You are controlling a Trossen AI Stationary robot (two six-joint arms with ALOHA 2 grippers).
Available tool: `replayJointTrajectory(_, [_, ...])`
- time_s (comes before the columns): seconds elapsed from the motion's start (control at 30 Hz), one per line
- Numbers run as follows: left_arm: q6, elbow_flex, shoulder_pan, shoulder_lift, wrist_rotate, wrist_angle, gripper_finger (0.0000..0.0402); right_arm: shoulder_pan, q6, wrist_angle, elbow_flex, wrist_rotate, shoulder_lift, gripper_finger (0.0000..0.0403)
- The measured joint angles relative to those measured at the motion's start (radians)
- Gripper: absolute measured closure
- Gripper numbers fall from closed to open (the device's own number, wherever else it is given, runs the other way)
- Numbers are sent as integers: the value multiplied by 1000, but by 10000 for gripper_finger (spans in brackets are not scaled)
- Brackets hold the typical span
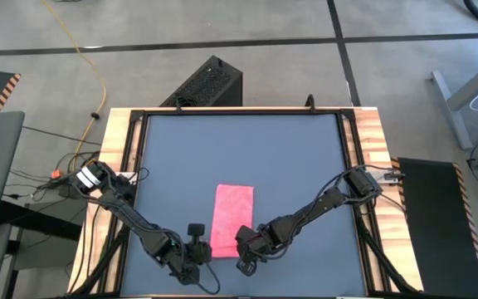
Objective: Roll towel
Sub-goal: Roll the pink towel
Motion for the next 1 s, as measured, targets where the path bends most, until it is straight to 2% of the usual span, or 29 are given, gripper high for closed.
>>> replayJointTrajectory(0.23, [6, 0, 0, 0, 1, -4, 401, -10, 22, 56, -1, -113, 2, 389])
replayJointTrajectory(0.57, [10, -2, 5, 0, 26, -7, 401, -27, 29, 53, -1, -143, -37, 390])
replayJointTrajectory(1.0, [-120, -2, 50, 0, 115, 2, 401, -38, 55, 12, 0, -189, -39, 390])
